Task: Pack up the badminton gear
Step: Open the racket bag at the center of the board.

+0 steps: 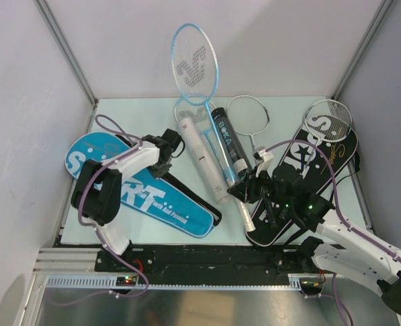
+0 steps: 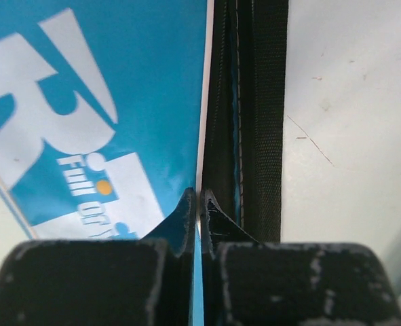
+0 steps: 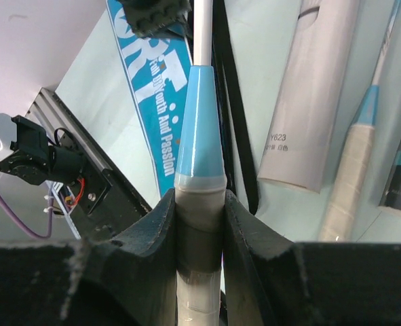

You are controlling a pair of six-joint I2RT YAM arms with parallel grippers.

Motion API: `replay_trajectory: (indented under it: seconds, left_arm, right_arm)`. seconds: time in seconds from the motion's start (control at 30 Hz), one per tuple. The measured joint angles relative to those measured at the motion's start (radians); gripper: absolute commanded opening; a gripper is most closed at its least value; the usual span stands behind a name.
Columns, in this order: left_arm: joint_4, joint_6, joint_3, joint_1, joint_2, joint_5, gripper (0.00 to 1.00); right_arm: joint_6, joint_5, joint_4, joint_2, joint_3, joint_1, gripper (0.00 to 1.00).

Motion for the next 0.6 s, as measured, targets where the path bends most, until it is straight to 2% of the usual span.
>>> replay_trajectory:
  seconds: [0.27, 0.5, 0.6]
  left_arm:
    - [0.002, 0.196, -0.031, -0.013, -0.179, -0.092, 0.00]
    - [0.042, 0.269, -0.135, -0.014, -0.349, -0.098, 0.00]
    - [0.070, 0.290, -0.190, -0.014, -0.432, -0.100, 0.00]
  right_arm:
    - [0.057, -0.043, 0.017, 0.023, -0.045, 0.000, 0.00]
    - [0.084, -0.097, 0.026, 0.059, -0.058, 0.002, 0.00]
    - [0.100, -0.186, 0.039, 0.095, -0.058, 0.004, 0.00]
